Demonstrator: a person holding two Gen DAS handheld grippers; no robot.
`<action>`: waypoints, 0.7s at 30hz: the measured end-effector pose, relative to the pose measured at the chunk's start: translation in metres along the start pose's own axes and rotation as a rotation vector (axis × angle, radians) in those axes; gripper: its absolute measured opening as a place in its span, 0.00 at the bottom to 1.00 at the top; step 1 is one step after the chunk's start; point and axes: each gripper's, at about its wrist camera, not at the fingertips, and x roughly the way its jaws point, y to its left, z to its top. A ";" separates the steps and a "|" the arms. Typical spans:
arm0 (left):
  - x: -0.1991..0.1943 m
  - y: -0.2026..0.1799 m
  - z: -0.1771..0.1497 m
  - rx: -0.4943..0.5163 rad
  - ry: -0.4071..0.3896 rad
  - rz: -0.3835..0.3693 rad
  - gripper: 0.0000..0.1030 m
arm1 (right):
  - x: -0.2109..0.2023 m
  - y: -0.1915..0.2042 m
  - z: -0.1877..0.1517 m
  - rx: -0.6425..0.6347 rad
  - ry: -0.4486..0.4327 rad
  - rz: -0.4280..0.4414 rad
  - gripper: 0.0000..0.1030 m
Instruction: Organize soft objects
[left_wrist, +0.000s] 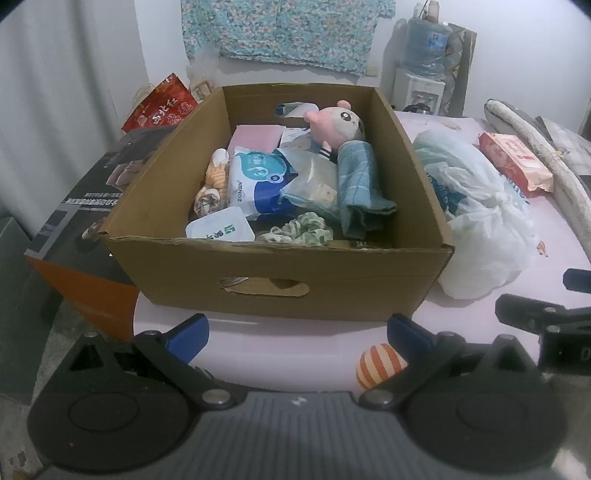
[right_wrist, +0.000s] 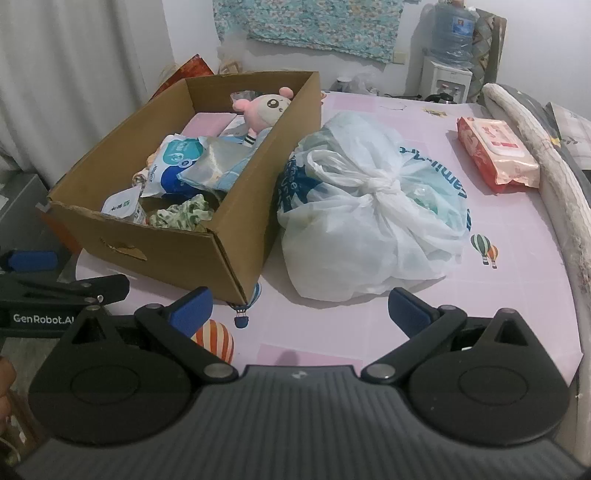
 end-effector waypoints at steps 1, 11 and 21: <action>0.000 0.000 0.000 0.000 0.000 0.001 1.00 | 0.000 0.000 0.000 0.001 0.000 0.000 0.99; 0.002 0.000 -0.001 0.003 0.003 0.002 1.00 | 0.003 0.002 -0.001 -0.010 0.006 -0.009 0.99; 0.002 0.000 0.000 -0.001 0.004 0.006 1.00 | 0.007 0.004 0.001 -0.016 0.013 -0.006 0.99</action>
